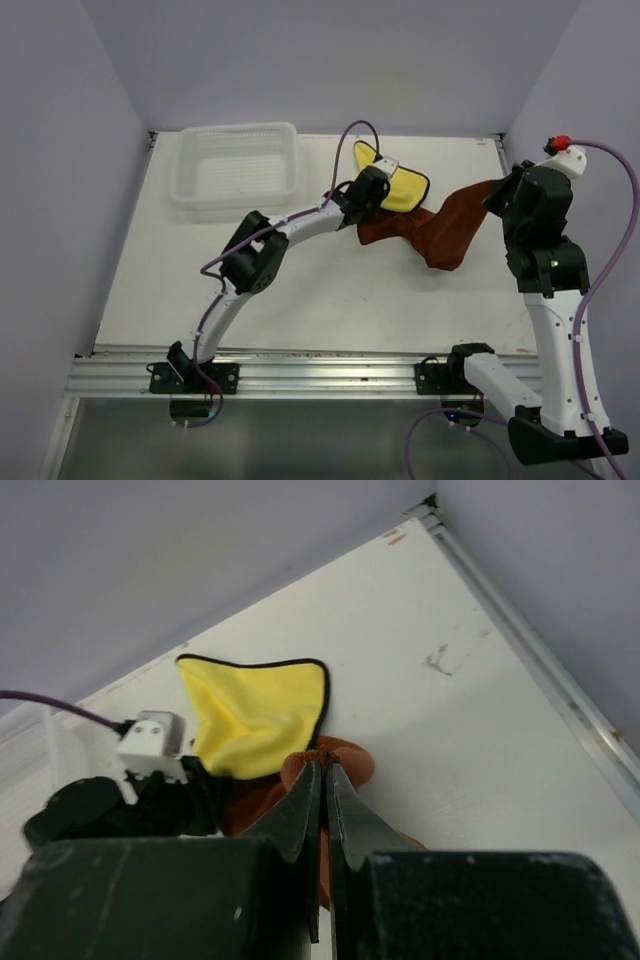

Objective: Roll the towels
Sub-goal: Move the towel to the center of the board

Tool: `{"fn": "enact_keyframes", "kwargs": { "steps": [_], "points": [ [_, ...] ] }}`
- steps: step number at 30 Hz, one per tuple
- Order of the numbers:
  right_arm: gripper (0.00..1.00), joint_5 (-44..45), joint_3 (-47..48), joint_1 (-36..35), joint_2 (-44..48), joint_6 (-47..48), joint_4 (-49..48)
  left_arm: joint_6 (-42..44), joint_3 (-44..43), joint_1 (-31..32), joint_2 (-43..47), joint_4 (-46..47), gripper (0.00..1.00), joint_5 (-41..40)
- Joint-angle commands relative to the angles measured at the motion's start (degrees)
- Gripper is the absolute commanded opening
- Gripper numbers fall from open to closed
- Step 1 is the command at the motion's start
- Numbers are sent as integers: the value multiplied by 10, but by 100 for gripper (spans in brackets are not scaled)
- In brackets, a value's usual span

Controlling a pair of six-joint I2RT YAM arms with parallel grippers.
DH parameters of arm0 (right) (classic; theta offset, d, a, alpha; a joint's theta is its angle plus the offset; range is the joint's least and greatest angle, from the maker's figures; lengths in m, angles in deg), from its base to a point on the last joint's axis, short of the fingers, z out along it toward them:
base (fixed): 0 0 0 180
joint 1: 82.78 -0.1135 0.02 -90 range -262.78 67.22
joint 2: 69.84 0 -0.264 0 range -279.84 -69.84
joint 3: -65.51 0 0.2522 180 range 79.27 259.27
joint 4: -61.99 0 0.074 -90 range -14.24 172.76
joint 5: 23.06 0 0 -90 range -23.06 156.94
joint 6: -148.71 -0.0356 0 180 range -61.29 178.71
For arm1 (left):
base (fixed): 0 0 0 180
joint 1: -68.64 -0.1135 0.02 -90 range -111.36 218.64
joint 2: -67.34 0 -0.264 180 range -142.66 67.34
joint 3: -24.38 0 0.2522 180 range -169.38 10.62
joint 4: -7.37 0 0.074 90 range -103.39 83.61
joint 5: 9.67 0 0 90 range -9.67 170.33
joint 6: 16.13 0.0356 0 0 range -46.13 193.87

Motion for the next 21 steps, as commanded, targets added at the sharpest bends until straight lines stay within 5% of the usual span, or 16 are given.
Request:
{"fn": "enact_keyframes", "kwargs": {
  "steps": [1,4,9,12,15,20,21],
  "points": [
    [0,137,34,1,-3,20,52,-8,-8,-25,76,54,36,-22],
    [0,240,49,0,-7,29,79,-49,-6,-60,94,51,36,24],
    [0,292,46,1,15,38,73,-81,-14,-117,81,47,3,74],
    [0,275,49,1,9,31,79,-86,-81,-126,42,14,0,75],
    [0,238,43,1,6,22,77,-94,-184,-130,0,-9,0,59],
    [0,158,7,0,28,21,32,-120,-207,-139,-22,44,0,3],
    [0,141,3,1,32,23,26,-118,-206,-144,-25,58,25,12]
  ]
}}
